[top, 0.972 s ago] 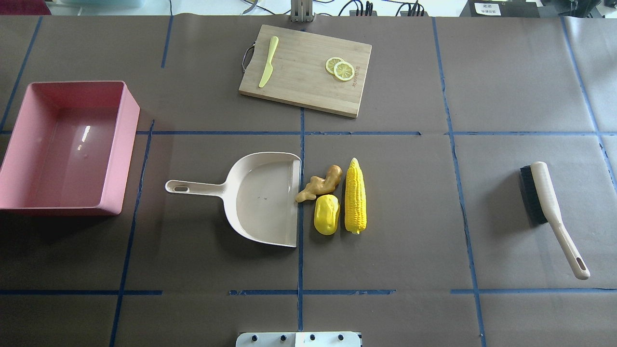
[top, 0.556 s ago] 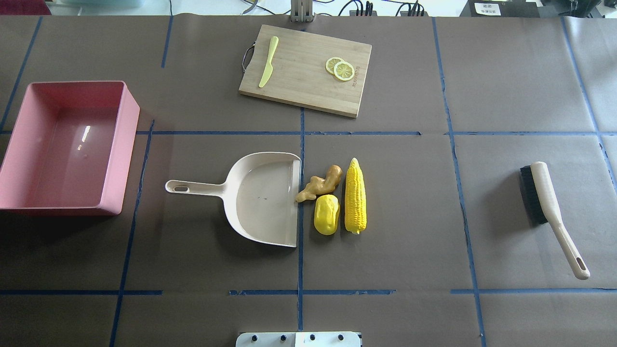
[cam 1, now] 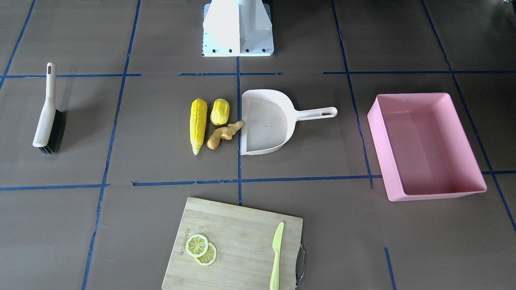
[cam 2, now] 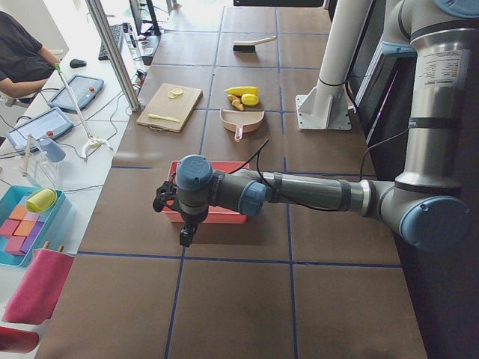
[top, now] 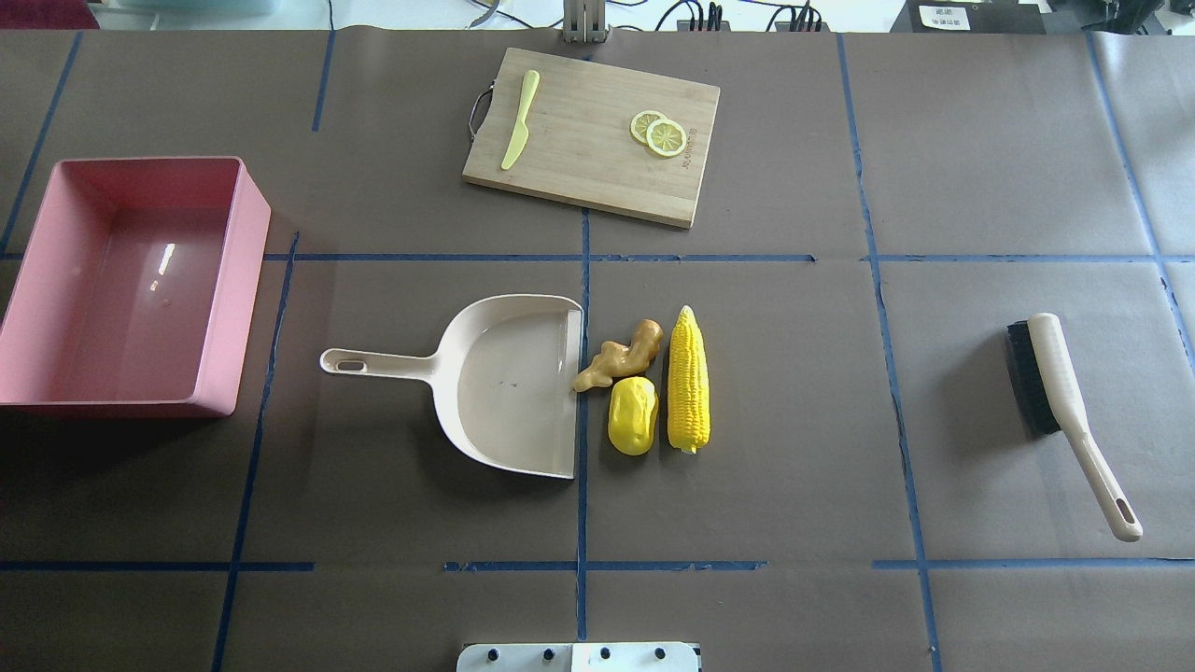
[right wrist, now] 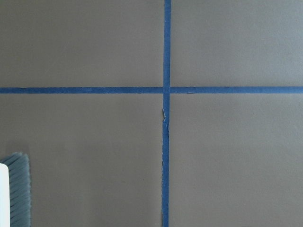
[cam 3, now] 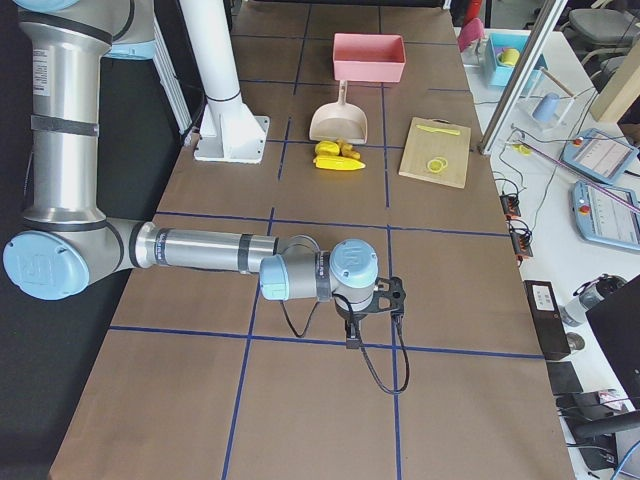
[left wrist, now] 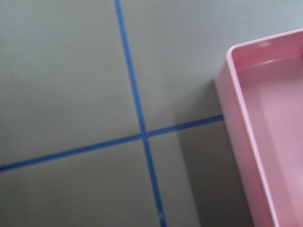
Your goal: Sweep and dump trash into bin
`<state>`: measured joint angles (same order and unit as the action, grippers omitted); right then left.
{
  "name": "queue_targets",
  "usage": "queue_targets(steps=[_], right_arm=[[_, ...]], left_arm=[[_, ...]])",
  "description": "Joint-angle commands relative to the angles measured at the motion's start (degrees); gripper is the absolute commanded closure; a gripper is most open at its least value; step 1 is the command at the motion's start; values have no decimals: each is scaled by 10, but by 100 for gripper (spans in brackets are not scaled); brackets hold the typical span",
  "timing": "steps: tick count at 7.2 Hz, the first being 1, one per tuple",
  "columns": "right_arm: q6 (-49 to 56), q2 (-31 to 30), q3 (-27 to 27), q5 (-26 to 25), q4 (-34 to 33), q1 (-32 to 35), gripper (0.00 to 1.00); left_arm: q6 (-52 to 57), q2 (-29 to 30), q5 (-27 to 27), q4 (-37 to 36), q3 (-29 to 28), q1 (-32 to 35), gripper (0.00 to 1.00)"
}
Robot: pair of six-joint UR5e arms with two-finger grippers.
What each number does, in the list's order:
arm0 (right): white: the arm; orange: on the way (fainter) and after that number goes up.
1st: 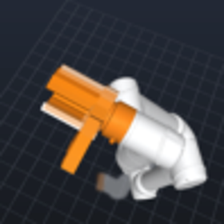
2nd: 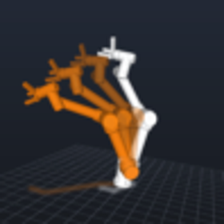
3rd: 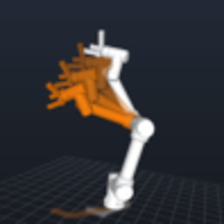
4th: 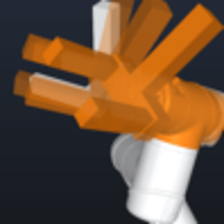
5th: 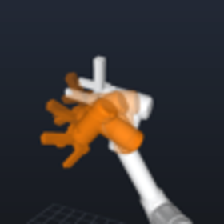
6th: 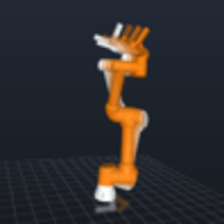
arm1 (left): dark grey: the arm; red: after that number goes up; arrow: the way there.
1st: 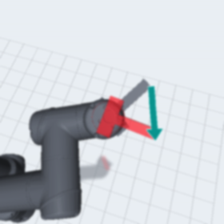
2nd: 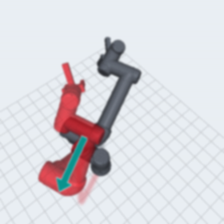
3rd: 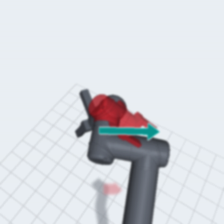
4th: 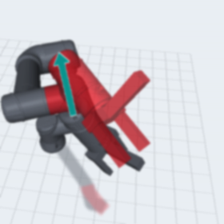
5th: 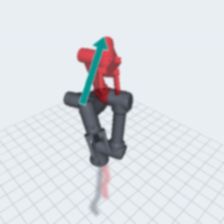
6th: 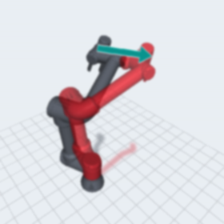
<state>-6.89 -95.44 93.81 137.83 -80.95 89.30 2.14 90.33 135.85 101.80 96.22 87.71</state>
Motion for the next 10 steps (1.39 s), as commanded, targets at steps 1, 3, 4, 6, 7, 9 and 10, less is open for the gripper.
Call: queue_targets(steps=[1,3,4,6,7,9,10], right_arm=[[-37,6,17,2,-1,-5,0],[-38,6,23,2,1,-5,0],[-47,6,25,7,0,-8,0],[-151,3,59,39,10,-45,0],[-214,1,89,33,10,-75,0],[-277,-2,129,19,10,-117,0],[-319,-2,152,-17,10,-153,0]], left_arm=[[-7,5,-5,34,39,-64,0],[-8,12,-3,29,77,-105,0],[-8,38,-3,27,71,-119,0],[-8,77,0,28,77,-160,0],[-7,86,-11,26,103,-172,0],[-12,103,-8,25,110,-184,0],[-17,104,-7,25,109,-189,0]])
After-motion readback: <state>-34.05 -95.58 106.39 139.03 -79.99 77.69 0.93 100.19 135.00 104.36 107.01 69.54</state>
